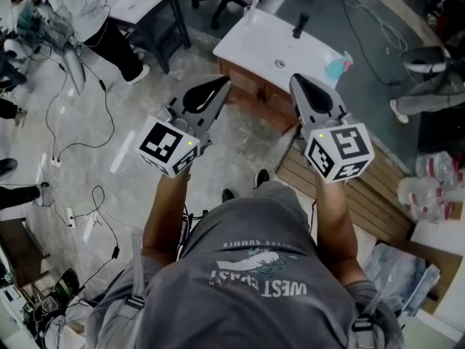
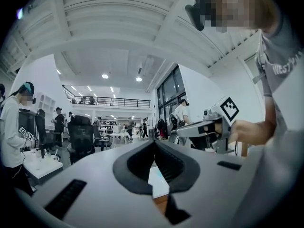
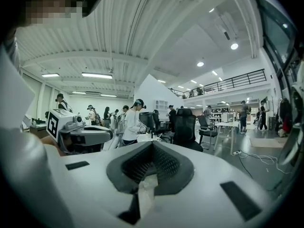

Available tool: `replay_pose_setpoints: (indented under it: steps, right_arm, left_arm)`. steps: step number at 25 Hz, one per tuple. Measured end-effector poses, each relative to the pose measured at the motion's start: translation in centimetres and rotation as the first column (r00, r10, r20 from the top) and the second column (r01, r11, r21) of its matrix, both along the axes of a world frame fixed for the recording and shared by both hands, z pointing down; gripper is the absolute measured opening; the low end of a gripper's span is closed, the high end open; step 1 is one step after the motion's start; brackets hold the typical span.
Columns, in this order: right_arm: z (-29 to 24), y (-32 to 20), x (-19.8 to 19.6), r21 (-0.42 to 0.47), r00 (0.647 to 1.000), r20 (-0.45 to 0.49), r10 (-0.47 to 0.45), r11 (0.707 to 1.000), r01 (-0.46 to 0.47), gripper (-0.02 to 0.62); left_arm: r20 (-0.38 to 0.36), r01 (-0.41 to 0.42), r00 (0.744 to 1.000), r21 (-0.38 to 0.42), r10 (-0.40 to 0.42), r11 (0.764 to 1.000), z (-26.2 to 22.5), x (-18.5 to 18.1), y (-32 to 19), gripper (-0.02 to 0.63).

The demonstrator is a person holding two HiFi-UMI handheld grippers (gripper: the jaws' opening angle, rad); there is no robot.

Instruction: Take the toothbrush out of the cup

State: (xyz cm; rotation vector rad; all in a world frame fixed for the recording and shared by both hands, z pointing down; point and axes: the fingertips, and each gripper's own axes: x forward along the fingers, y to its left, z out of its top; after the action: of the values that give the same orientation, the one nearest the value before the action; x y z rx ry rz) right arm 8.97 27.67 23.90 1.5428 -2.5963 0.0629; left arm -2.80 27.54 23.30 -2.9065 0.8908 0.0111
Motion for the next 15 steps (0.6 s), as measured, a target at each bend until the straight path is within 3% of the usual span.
replay_pose_setpoints:
  steps: [15]
  right_arm:
    - [1.0, -12.4, 1.7, -0.016, 0.995, 0.047, -0.092, 0.996, 0.093, 0.011]
  left_arm:
    - [0.046, 0.147, 0.988, -0.028, -0.146, 0.989, 1.2, -0.3, -9.6, 0.000]
